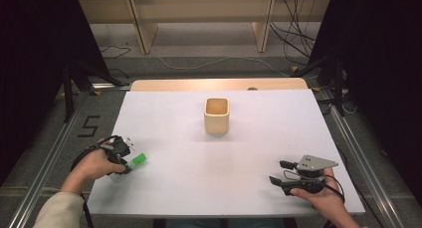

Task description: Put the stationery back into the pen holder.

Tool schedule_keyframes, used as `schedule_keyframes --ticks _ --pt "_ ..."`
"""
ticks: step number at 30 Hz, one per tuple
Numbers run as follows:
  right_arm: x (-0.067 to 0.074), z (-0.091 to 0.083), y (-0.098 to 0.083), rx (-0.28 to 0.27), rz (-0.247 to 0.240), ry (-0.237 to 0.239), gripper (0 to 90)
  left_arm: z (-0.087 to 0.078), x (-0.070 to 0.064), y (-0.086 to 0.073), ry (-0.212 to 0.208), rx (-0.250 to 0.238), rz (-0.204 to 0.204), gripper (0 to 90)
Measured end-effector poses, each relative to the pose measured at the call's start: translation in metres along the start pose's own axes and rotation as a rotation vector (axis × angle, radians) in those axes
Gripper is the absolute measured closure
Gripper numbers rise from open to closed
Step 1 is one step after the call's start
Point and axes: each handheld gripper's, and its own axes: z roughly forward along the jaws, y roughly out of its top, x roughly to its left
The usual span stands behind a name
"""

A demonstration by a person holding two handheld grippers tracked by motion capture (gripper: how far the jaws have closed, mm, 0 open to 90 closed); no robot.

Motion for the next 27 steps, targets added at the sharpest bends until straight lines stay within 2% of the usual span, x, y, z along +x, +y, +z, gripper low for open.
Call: schedule_keyframes --ticks 6,14,21,27 --pt "0.000 0.000 0.000 0.000 -0.001 0.001 29.0 -0.003 -0.002 0.004 0.019 -0.049 -0.001 66.1" --pt "0.000 0.000 0.000 0.001 -0.001 0.002 29.0 -0.005 -0.007 0.010 0.036 -0.126 -0.030 66.1" --pt "0.000 0.000 0.000 0.001 -0.003 0.003 29.0 -0.005 -0.010 0.016 0.042 -0.165 -0.041 66.1" --pt "0.000 0.000 0.000 0.001 -0.005 0.005 28.9 -0.005 -0.012 0.020 0.053 -0.197 -0.066 66.2"
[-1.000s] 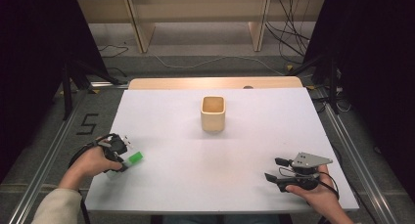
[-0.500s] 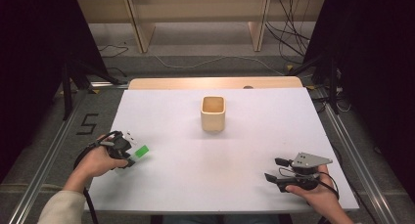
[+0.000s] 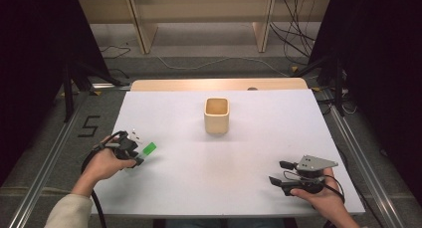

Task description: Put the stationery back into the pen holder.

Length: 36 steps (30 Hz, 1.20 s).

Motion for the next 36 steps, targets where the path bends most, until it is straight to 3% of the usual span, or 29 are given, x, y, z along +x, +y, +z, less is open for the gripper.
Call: schedule_keyframes --ticks 10,18,36 --pt "0.000 0.000 0.000 0.001 -0.004 0.002 28.9 0.001 -0.003 0.006 0.029 -0.064 -0.041 66.2" --pt "0.000 0.000 0.000 0.004 -0.006 0.003 28.9 0.003 -0.006 0.012 0.054 -0.137 -0.098 66.3" --pt "0.000 0.000 0.000 -0.001 -0.002 0.007 29.0 0.007 -0.016 0.026 0.087 -0.234 -0.146 66.2"
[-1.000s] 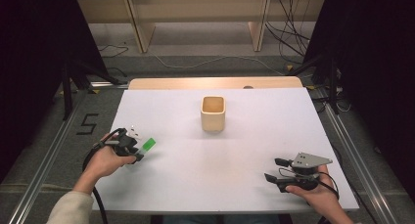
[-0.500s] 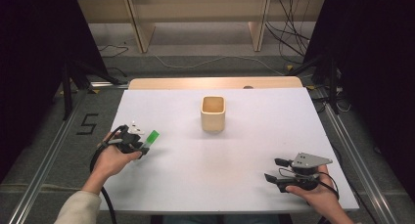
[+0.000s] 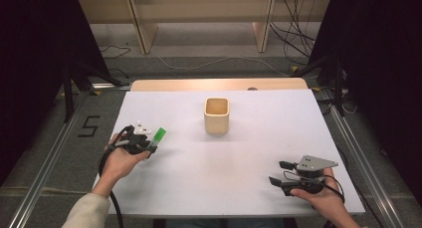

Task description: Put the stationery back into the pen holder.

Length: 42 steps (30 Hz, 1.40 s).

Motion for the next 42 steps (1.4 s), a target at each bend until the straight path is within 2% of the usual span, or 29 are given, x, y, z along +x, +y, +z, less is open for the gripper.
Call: schedule_keyframes --ticks 9,16,27,31,38,42 --pt "0.000 0.000 0.000 0.000 0.001 0.001 29.0 0.001 -0.006 0.008 0.020 -0.068 -0.022 66.3" --pt "0.000 0.000 0.000 0.006 0.001 0.001 29.0 0.006 -0.010 0.013 0.017 -0.096 -0.028 66.3" --pt "0.001 0.000 0.000 0.006 0.003 0.003 29.0 0.012 -0.021 0.025 0.009 -0.174 -0.050 66.3" --pt "0.001 0.000 0.000 -0.001 -0.001 0.005 29.0 0.015 -0.026 0.029 0.008 -0.187 -0.047 66.3" --pt "0.001 0.000 0.000 0.001 0.000 0.006 29.0 0.021 -0.035 0.037 -0.009 -0.224 -0.066 66.3" --pt "0.001 0.000 0.000 0.002 0.000 0.007 29.0 0.025 -0.039 0.043 -0.009 -0.234 -0.058 66.3"
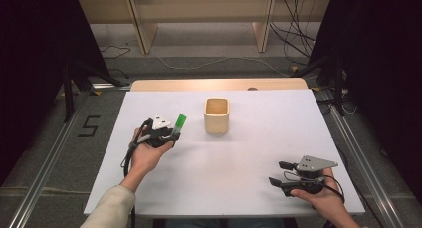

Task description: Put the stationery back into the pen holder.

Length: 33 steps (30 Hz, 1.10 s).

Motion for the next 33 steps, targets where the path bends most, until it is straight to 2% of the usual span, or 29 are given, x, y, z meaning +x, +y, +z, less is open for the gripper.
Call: schedule_keyframes --ticks 11,23,33 --pt "0.000 0.000 0.000 -0.001 -0.002 0.001 29.0 0.008 -0.008 0.009 -0.014 -0.022 0.004 66.3" --pt "0.001 0.000 0.000 0.002 0.003 0.005 29.0 0.010 -0.011 0.018 -0.006 -0.049 -0.005 66.3" --pt "0.001 0.000 0.000 0.002 0.002 0.006 29.0 0.014 -0.014 0.024 -0.004 -0.066 0.007 66.3"
